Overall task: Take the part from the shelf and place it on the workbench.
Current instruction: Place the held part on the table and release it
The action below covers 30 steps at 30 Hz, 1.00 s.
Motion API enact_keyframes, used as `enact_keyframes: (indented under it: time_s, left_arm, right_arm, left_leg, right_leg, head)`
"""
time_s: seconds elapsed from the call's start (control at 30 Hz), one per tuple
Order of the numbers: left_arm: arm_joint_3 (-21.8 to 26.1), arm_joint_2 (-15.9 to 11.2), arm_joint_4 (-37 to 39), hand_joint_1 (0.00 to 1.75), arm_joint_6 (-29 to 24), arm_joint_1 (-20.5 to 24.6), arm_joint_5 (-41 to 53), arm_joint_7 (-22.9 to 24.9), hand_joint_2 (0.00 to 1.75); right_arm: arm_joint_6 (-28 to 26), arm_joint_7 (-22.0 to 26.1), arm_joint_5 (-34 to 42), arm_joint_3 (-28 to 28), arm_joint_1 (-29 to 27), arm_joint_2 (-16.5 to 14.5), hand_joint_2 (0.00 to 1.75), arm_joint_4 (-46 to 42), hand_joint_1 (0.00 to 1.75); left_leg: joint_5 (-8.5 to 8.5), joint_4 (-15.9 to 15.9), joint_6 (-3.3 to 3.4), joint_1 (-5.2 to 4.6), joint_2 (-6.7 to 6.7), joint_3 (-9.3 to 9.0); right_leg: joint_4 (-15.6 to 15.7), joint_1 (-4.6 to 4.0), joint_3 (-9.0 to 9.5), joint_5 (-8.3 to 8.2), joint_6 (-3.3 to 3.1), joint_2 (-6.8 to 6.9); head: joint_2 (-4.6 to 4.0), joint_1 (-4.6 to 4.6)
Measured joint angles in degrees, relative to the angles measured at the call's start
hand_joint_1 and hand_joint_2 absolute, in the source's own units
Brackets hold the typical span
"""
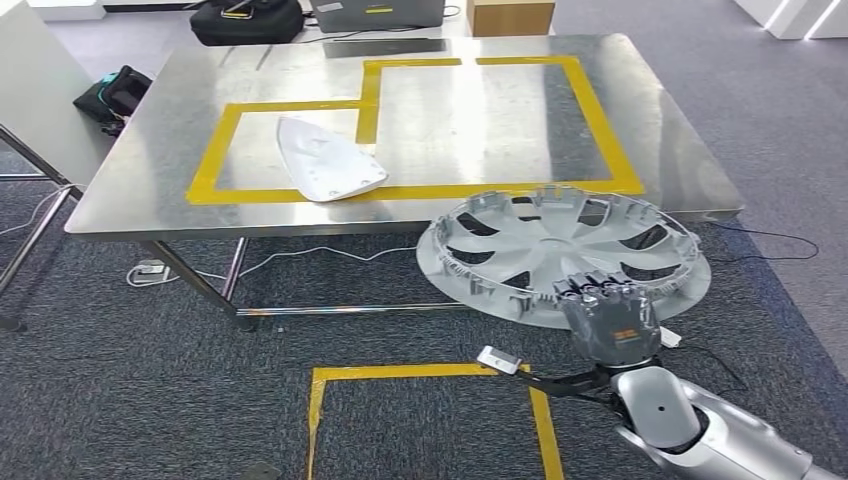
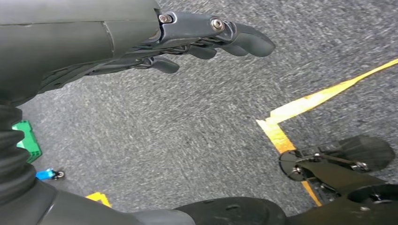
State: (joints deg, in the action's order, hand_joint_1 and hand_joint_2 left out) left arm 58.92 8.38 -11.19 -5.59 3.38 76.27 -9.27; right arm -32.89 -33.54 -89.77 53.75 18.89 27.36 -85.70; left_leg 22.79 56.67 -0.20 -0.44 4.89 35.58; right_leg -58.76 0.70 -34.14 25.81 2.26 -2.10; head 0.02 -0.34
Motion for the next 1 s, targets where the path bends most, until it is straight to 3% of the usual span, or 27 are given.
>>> enact_keyframes:
  time_s: [0.2, 0.4, 0.8, 1.0]
  left_arm:
    - [0.6, -0.3, 0.0, 0.0, 0.0, -0.1, -0.6, 1.2, 1.75]
    - [1.0, -0.4, 0.0, 0.0, 0.0, -0.1, -0.6, 1.7, 1.75]
    - [1.1, -0.5, 0.0, 0.0, 0.0, -0.1, -0.6, 1.8, 1.75]
    - [1.1, -0.5, 0.0, 0.0, 0.2, -0.1, -0.3, 1.8, 1.75]
  right_arm:
    - [0.5, 4.8, 0.0, -8.6, -4.5, 1.1, 1.75, 0.0, 1.75]
    - [0.5, 6.2, 0.0, -13.5, -7.3, 1.2, 1.75, 0.0, 1.75]
    - [0.8, 7.3, 0.0, -15.8, -8.1, 1.3, 1.75, -0.1, 1.75]
    - [2.5, 9.1, 0.0, -15.9, -5.8, 1.3, 1.75, -0.2, 1.75]
  left_leg:
    - [0.03, 0.0, 0.06, -0.02, -0.03, 0.02]
    - [0.03, 0.0, 0.07, -0.03, -0.02, 0.03]
    - [0.02, 0.0, 0.07, -0.03, -0.03, 0.03]
    - [0.0, 0.0, 0.1, -0.05, -0.03, 0.04]
  right_leg:
    - [0.0, 0.02, -0.03, 0.0, 0.0, -0.08]
    - [0.0, 0.02, -0.03, 0.0, 0.0, -0.07]
    - [0.0, 0.02, -0.03, 0.0, 0.01, -0.07]
    - [0.0, 0.03, -0.03, -0.01, 0.01, -0.07]
  head:
    - [0.0, 0.0]
    - [0.0, 0.0]
    - [0.0, 0.0]
    - [0.0, 0.0]
